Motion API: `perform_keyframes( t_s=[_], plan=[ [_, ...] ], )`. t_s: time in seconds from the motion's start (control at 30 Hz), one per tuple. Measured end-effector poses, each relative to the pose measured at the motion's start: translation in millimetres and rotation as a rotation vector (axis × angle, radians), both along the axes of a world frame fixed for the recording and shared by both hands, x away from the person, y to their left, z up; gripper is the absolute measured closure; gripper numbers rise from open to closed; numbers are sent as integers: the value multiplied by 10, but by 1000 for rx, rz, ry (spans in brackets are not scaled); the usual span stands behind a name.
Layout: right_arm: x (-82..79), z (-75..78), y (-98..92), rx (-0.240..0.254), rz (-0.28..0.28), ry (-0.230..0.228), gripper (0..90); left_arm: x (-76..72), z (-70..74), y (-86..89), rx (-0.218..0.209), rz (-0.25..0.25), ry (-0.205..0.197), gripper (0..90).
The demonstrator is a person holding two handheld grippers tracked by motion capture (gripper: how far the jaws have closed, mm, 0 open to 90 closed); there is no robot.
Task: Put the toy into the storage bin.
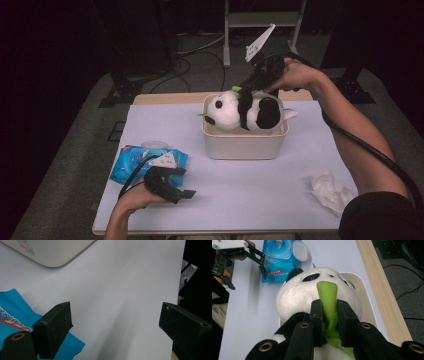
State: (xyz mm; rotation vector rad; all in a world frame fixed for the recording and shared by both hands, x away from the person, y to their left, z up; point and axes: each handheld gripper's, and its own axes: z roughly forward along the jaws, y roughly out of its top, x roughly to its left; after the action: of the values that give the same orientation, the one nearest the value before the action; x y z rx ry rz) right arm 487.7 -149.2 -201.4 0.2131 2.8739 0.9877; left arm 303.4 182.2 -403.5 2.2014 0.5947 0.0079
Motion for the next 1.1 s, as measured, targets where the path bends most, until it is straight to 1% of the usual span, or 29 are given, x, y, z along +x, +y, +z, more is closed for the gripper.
perform_keyframes(
  t_s=[0.1,0.2,0.27,0.33,0.4,0.43,0.5,0.67,0.73,0.8,0.87,1.03,1.1],
  plan=[
    [42,-80,35,-23,-1,7,754,-2,-7,5,-2,0,1,106],
    [81,-172,59,-40,-3,13,753,-8,-16,-6,2,-16,1,106],
    [98,-221,60,-41,-3,19,754,-16,-19,-23,3,-23,3,106],
    [108,-299,61,-39,-1,34,753,-14,-23,-30,8,-20,-1,106],
    [114,-362,62,-42,-10,42,753,-17,-21,-25,6,-19,0,106],
    [116,-416,60,-36,-8,54,753,-21,-20,-25,1,-16,1,106],
    [122,-470,55,-28,-14,61,753,-24,-15,-21,1,-16,-3,106],
    [121,-585,42,-18,-16,69,752,-22,-24,-18,5,-13,2,106],
    [125,-630,34,-22,-23,76,752,-18,-26,-21,4,-12,4,106],
    [129,-682,25,-16,-19,81,751,-16,-33,-24,3,-14,4,106],
    [132,-730,24,-18,-27,87,751,-14,-44,-31,8,-16,9,106],
    [127,-855,25,-20,-31,100,749,-16,-43,-33,8,-18,6,106],
    [121,-905,18,-19,-33,105,748,-20,-55,-39,9,-22,12,106]
  ],
)
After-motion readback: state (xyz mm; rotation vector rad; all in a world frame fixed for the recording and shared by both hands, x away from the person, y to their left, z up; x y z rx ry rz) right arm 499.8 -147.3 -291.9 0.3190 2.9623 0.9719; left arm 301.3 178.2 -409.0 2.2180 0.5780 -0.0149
